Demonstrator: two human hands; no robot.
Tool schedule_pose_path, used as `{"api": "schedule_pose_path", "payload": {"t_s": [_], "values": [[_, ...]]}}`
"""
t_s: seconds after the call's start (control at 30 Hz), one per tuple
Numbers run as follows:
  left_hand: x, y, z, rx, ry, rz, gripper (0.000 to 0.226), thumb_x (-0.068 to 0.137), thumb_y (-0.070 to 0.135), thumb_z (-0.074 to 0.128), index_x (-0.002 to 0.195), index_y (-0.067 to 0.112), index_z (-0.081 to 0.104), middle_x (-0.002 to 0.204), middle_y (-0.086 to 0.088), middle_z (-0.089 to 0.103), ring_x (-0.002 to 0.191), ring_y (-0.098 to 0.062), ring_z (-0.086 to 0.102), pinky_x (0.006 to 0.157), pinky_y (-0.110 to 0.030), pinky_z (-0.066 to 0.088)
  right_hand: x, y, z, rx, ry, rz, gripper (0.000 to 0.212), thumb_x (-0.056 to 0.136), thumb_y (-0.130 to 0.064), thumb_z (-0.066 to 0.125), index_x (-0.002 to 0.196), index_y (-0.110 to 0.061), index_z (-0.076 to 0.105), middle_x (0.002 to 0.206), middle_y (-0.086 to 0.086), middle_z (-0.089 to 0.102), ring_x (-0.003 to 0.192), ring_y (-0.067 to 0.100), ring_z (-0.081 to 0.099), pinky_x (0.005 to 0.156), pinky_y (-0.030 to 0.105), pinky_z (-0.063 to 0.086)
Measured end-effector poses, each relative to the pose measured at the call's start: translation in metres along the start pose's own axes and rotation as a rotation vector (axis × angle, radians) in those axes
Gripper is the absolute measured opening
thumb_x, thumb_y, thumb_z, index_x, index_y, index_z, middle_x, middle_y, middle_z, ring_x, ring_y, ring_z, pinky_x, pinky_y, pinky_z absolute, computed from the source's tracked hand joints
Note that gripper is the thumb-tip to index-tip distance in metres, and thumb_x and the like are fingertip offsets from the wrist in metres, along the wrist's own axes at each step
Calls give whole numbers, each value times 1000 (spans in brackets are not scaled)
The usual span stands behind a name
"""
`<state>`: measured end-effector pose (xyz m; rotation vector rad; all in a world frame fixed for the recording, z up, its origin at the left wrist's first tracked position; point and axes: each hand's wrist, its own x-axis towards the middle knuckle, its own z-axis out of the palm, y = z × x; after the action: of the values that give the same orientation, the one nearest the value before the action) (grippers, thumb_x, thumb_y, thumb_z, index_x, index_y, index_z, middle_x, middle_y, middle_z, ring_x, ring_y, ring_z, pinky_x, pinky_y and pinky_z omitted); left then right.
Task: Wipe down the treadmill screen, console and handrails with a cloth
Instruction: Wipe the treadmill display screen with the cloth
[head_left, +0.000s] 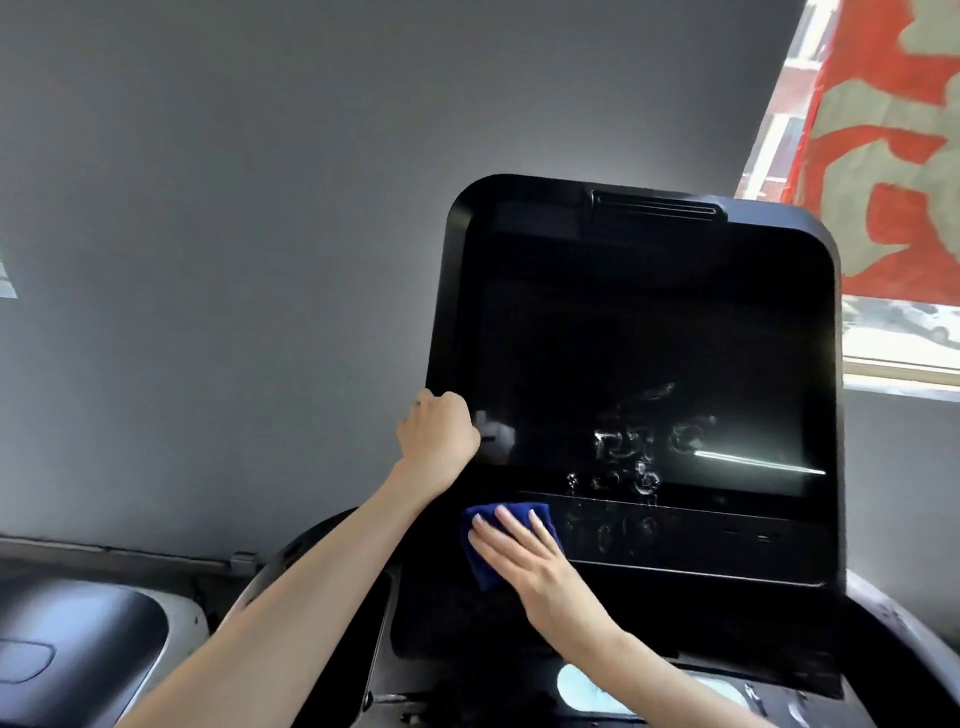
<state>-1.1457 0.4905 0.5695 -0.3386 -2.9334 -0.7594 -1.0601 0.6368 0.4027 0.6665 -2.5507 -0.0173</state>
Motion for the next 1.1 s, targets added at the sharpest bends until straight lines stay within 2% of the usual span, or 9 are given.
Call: {"api": "schedule_pose_path", "payload": {"t_s": [0.13,0.3,0.47,0.6,0.7,0.8,0.9,0.97,1.1], "values": [[-1,9,11,81,-42,-8,21,90,5,44,106,3,58,128,-19,41,114,-33,47,93,-37,41,12,22,-25,-93,-34,-110,59,84,-12,34,142,-20,38,150,-7,33,140,18,26,112,39,29],[1,19,21,156,-72,-50,23,89,5,48,108,1,61,140,-25,25,124,-37,36,102,-40,35,106,85,-69,-51,181,246,69,78,15,49,141,-12,41,149,3,36,140,24,25,114,43,23],[10,26,13,156,-123,-85,22,87,0,45,105,0,58,138,-22,27,117,-35,43,94,-38,41,190,135,-116,-128,232,495,67,88,6,48,147,-14,26,155,0,22,142,25,19,107,41,25],[19,36,2,158,-189,-164,22,87,0,45,105,4,56,136,-19,31,101,-30,52,84,-33,43,225,147,-128,-103,229,551,65,92,1,47,149,-16,20,157,-1,16,143,25,16,109,43,22],[20,42,-6,223,-294,-215,14,87,4,42,98,9,50,142,-17,26,84,-25,51,80,-31,41,218,157,-135,-122,195,485,63,93,-3,47,149,-16,21,157,-2,17,143,23,17,109,41,24],[20,55,-11,319,-337,-217,27,84,6,41,109,9,52,146,-22,24,116,-35,46,102,-44,36,190,183,-146,-145,217,498,65,90,-2,51,148,-17,25,156,-4,21,143,20,19,107,39,26],[23,85,-13,321,-243,-164,56,85,6,47,139,-2,34,152,-28,11,133,-39,29,108,-49,29,150,213,-158,-184,237,556,65,90,-1,51,148,-18,26,155,-4,22,143,20,20,108,39,27],[27,109,-12,263,-162,-78,67,84,8,49,144,-4,22,150,-24,19,134,-37,29,107,-46,30,128,230,-168,-186,248,591,64,91,-1,51,147,-17,26,155,-3,23,143,20,21,109,41,29],[35,150,-8,147,-57,70,56,84,6,49,137,2,35,143,-13,36,129,-30,38,102,-41,34,98,254,-184,-190,242,624,63,92,-2,51,147,-17,27,155,-3,23,143,20,20,109,41,30]]}}
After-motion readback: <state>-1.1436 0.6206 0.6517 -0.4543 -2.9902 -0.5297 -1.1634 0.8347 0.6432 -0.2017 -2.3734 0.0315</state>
